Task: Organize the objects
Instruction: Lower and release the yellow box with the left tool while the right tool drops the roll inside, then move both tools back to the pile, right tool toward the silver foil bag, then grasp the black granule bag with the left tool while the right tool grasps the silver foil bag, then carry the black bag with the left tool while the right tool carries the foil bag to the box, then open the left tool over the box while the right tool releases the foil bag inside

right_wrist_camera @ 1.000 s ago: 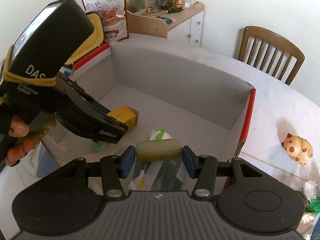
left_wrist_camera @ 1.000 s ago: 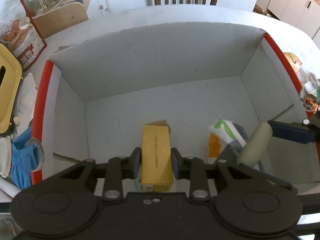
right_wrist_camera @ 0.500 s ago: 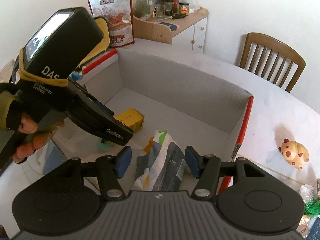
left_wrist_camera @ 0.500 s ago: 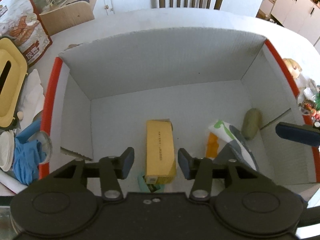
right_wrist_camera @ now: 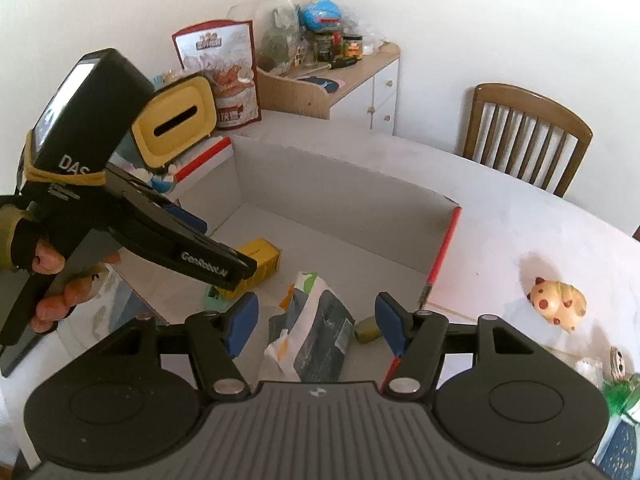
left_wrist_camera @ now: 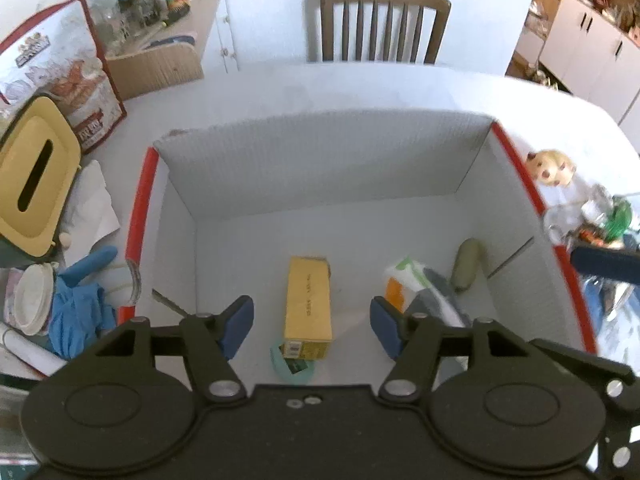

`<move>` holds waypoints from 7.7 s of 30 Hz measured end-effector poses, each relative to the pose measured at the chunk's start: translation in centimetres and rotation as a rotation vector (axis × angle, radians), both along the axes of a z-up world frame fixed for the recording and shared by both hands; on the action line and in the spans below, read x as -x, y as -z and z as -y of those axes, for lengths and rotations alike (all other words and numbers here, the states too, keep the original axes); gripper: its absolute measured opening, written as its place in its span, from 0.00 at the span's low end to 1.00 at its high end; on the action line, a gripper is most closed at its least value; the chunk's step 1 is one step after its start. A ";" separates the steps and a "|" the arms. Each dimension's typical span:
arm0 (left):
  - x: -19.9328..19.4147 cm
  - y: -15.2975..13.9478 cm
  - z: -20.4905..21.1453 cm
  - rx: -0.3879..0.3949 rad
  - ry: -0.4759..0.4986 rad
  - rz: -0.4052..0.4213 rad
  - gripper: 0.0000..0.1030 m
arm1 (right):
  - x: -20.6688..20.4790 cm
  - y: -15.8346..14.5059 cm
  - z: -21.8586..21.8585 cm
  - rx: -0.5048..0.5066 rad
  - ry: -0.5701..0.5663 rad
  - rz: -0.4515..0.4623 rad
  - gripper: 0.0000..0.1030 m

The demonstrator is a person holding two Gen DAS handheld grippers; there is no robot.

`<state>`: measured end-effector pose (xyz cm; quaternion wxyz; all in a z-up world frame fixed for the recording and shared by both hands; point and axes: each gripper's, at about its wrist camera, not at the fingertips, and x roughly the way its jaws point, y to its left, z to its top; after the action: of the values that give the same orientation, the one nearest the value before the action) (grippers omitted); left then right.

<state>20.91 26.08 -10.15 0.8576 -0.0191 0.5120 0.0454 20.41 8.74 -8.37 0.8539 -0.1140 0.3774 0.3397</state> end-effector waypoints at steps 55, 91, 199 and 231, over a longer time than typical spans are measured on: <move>3.7 -3.3 21.7 0.086 0.156 0.207 0.99 | 4.7 1.1 29.2 -0.154 0.374 0.012 0.78; -5.9 7.1 26.9 0.027 0.150 0.049 0.99 | -3.9 10.7 24.5 0.014 0.285 -0.010 0.78; 6.6 -3.5 14.7 0.240 0.149 0.185 0.33 | 3.2 -0.8 16.7 -0.109 0.223 -0.026 0.39; 2.1 -2.2 -1.4 0.077 -0.045 0.183 0.32 | -3.5 -0.5 -1.1 -0.078 0.075 -0.017 0.39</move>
<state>18.78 27.52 -7.96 0.8981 -0.0677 0.4323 0.0432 23.94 9.88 -7.87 0.8667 -0.0635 0.3749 0.3229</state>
